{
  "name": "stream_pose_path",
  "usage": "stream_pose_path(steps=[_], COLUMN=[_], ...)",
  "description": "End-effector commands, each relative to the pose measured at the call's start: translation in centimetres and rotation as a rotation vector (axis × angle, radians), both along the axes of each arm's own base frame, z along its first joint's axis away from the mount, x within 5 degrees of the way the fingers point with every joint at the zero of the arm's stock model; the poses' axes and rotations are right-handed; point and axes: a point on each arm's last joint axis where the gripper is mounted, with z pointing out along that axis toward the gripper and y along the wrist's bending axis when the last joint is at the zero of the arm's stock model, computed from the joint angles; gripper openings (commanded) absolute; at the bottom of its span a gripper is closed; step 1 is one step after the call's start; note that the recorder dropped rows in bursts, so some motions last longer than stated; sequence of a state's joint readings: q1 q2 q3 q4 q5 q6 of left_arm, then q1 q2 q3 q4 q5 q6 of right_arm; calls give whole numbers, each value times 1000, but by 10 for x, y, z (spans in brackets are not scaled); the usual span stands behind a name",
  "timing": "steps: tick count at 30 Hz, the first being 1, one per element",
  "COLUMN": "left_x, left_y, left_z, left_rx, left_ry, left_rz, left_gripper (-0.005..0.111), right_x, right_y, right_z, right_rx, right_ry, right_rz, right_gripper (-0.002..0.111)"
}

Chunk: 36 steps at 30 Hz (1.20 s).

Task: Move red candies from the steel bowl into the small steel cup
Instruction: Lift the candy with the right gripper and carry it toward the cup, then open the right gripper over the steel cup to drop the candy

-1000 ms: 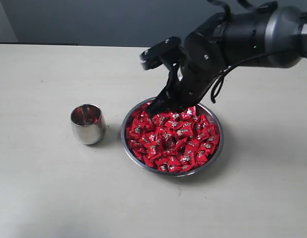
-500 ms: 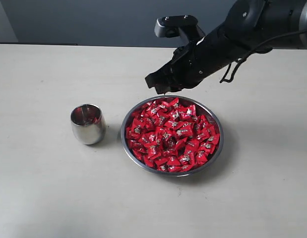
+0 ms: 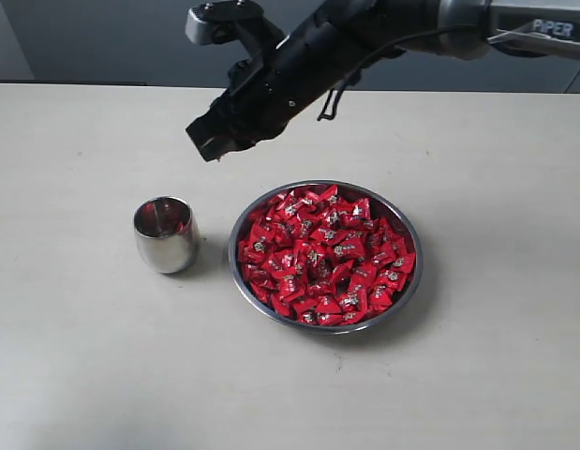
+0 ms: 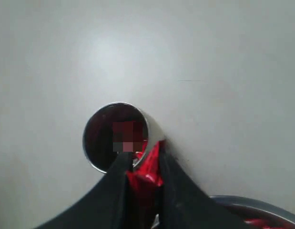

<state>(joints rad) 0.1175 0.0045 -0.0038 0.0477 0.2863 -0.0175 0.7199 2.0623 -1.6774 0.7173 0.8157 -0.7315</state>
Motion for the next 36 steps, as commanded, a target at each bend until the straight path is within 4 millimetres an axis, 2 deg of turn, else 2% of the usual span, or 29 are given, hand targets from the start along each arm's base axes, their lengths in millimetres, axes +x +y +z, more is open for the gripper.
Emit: stream_pose_path(steps=[1,6,12,22,30,36], left_x=[0,0,0,0,0,0], left_y=[0,0,0,0,0,0], left_z=[-1,-1,-1,-1,-1,-1], left_rx=[-4,-4,-4,-4,-4,-4], left_ry=[-3,-3,-3,-3,-3,-3], left_rz=[1,1,1,1,1,1], left_gripper=[0,0,0,0,0,0], right_x=[-5,-11,-17,-17,-15,-22], right_y=[21,39,51,56,65,78], right_z=[-7,-13,-22,-33,-30,-46], right_rx=[-55,-86,-152,-177,-77,-85], right_ry=[4,-7,-8,-14,6,-7], right_rz=[88,158,240,236,173,181], right_gripper=[-1,-1,-1,-1,-1,-1])
